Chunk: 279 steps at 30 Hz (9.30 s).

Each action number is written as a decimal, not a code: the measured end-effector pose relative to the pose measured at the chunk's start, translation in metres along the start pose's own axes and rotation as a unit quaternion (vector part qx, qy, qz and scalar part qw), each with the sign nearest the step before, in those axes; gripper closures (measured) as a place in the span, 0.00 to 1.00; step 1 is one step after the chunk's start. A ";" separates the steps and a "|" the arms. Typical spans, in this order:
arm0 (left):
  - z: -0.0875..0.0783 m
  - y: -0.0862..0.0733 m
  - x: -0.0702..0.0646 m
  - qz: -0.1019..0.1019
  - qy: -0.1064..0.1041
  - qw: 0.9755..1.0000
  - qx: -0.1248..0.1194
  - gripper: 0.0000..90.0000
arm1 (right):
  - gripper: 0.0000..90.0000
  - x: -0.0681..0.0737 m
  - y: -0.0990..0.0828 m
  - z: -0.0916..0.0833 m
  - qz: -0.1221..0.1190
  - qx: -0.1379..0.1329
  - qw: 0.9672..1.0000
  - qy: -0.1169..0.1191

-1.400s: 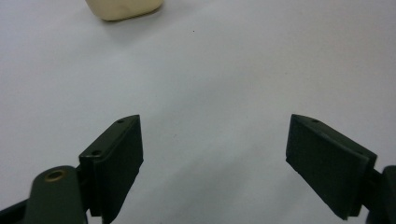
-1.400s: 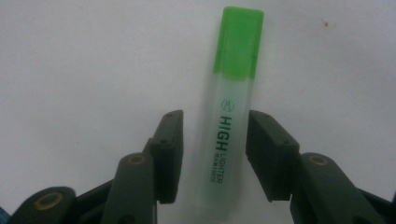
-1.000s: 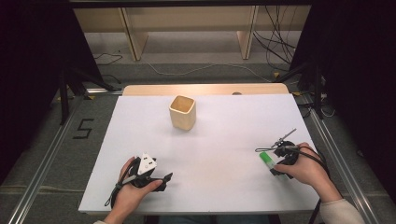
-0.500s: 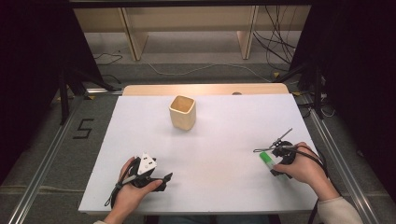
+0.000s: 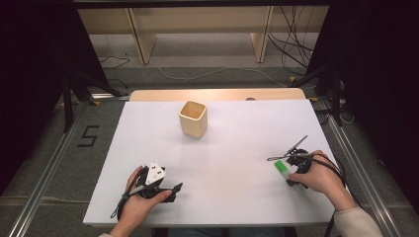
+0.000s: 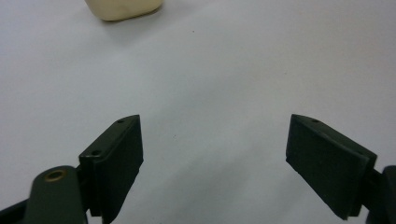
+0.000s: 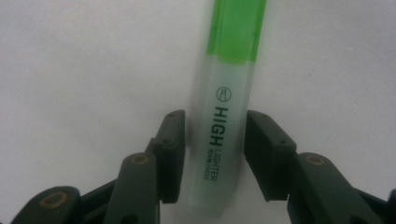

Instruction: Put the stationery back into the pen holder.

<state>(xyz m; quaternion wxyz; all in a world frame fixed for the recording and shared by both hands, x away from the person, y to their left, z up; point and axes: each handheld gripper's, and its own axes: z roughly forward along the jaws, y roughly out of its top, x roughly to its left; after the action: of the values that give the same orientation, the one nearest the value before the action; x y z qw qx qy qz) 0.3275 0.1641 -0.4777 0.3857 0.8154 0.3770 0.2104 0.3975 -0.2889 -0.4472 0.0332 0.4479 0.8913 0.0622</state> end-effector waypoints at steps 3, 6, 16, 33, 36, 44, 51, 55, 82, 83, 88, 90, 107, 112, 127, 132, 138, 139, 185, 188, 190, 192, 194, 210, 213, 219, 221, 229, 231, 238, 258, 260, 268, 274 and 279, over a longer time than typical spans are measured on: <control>0.000 0.000 0.000 0.000 0.000 1.000 -0.001 0.21 | 0.66 0.001 0.001 0.000 0.005 0.003 1.000 -0.001; 0.000 0.000 0.000 0.000 0.000 1.000 -0.001 0.21 | 0.66 0.001 0.001 0.001 0.001 0.001 1.000 -0.002; 0.000 0.000 0.000 0.001 0.001 1.000 -0.001 0.21 | 0.69 0.001 0.002 0.002 0.006 0.009 1.000 -0.008; 0.000 0.000 0.000 0.001 0.000 1.000 -0.002 0.21 | 0.73 0.001 0.003 0.002 0.025 0.011 1.000 -0.004; 0.000 0.000 0.000 0.001 0.000 1.000 -0.002 0.21 | 0.73 0.001 0.003 0.002 0.035 0.011 0.999 0.000; 0.000 0.000 0.000 0.001 0.000 1.000 -0.002 0.21 | 0.73 0.001 0.003 0.001 0.034 0.002 0.999 0.005; 0.000 0.000 0.000 0.001 0.001 1.000 -0.002 0.21 | 0.73 0.002 0.003 -0.003 0.032 -0.012 0.999 0.004; 0.000 0.000 0.001 0.001 0.001 1.000 -0.002 0.21 | 0.73 0.003 0.003 -0.005 0.033 -0.023 0.999 0.011; 0.000 0.000 0.001 0.002 0.002 1.000 -0.002 0.21 | 0.73 0.009 0.009 -0.013 0.027 -0.092 0.995 0.021; 0.000 0.000 0.001 0.002 0.002 1.000 -0.002 0.21 | 0.73 0.010 0.009 -0.014 0.027 -0.094 0.995 0.021; 0.000 0.000 0.001 0.002 0.003 1.000 -0.002 0.21 | 0.73 0.011 0.011 -0.014 0.024 -0.110 0.994 0.018; 0.000 0.000 0.001 0.002 0.003 1.000 -0.002 0.21 | 0.73 0.012 0.012 -0.015 0.022 -0.117 0.993 0.019; 0.000 -0.001 0.001 0.002 0.003 1.000 -0.004 0.21 | 0.73 0.022 0.025 -0.018 0.011 -0.196 0.980 0.032; 0.001 0.000 0.001 0.002 0.003 1.000 -0.004 0.21 | 0.74 0.025 0.029 -0.018 0.005 -0.208 0.978 0.029; 0.000 0.000 0.000 0.002 0.003 1.000 -0.003 0.21 | 0.73 0.031 0.043 -0.016 -0.012 -0.249 0.968 0.022; 0.001 0.000 0.000 0.003 0.003 1.000 -0.003 0.21 | 0.74 0.033 0.048 -0.015 -0.014 -0.263 0.964 0.025; 0.001 0.000 0.000 0.003 0.003 1.000 -0.003 0.21 | 0.74 0.036 0.055 -0.015 -0.015 -0.278 0.960 0.030; 0.001 0.000 0.000 0.003 0.003 1.000 -0.002 0.21 | 0.74 0.036 0.056 -0.014 -0.015 -0.282 0.959 0.030; 0.001 0.000 0.001 -0.002 0.003 1.000 -0.006 0.21 | 0.74 0.062 0.114 -0.013 -0.023 -0.351 0.935 0.044; 0.001 0.000 0.001 -0.004 0.003 1.000 -0.008 0.21 | 0.74 0.063 0.117 -0.013 -0.023 -0.356 0.933 0.042; 0.001 0.000 0.001 -0.001 0.003 1.000 -0.005 0.21 | 0.74 0.064 0.119 -0.013 -0.023 -0.359 0.932 0.044; 0.001 0.000 0.001 -0.002 0.003 1.000 -0.006 0.21 | 0.74 0.065 0.121 -0.013 -0.022 -0.363 0.931 0.043; 0.001 0.000 0.001 -0.001 0.004 1.000 -0.006 0.21 | 0.74 0.066 0.124 -0.013 -0.022 -0.366 0.929 0.044; 0.001 0.000 0.001 -0.004 0.004 1.000 -0.009 0.21 | 0.74 0.072 0.144 -0.013 -0.020 -0.387 0.921 0.044; 0.001 0.000 0.001 -0.004 0.004 1.000 -0.009 0.21 | 0.74 0.074 0.148 -0.013 -0.019 -0.391 0.919 0.046; 0.001 0.000 0.001 -0.002 0.003 1.000 -0.007 0.21 | 0.74 0.075 0.153 -0.013 -0.020 -0.395 0.917 0.046; 0.001 0.000 0.001 -0.003 0.004 1.000 -0.009 0.21 | 0.74 0.076 0.155 -0.012 -0.020 -0.398 0.916 0.045; 0.001 0.000 0.001 -0.004 0.003 1.000 -0.008 0.21 | 0.74 0.079 0.163 -0.014 -0.019 -0.405 0.913 0.049; 0.001 0.000 0.001 -0.002 0.003 1.000 -0.007 0.21 | 0.74 0.079 0.166 -0.014 -0.019 -0.407 0.912 0.051; 0.001 0.000 0.001 -0.004 0.003 1.000 -0.010 0.21 | 0.74 0.083 0.172 -0.014 -0.016 -0.412 0.909 0.055; 0.002 0.001 0.001 -0.004 0.002 1.000 -0.010 0.21 | 0.74 0.088 0.186 -0.020 -0.011 -0.429 0.901 0.058; 0.001 0.001 0.001 -0.004 0.003 1.000 -0.010 0.21 | 0.74 0.088 0.187 -0.021 -0.012 -0.431 0.900 0.058; 0.002 0.001 0.001 -0.004 0.002 1.000 -0.009 0.21 | 0.74 0.090 0.193 -0.025 -0.012 -0.438 0.897 0.059; 0.001 0.001 0.001 -0.004 0.002 1.000 -0.010 0.21 | 0.74 0.092 0.198 -0.027 -0.013 -0.442 0.895 0.059; 0.001 0.001 0.001 -0.004 0.002 1.000 -0.010 0.21 | 0.74 0.094 0.202 -0.031 -0.014 -0.445 0.893 0.059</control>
<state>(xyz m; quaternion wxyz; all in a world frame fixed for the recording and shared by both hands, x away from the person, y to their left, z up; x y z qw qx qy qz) 0.3292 0.1637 -0.4780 0.3936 0.8098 0.3788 0.2140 0.4987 -0.0965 -0.3888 0.1770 0.3695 0.7765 0.4787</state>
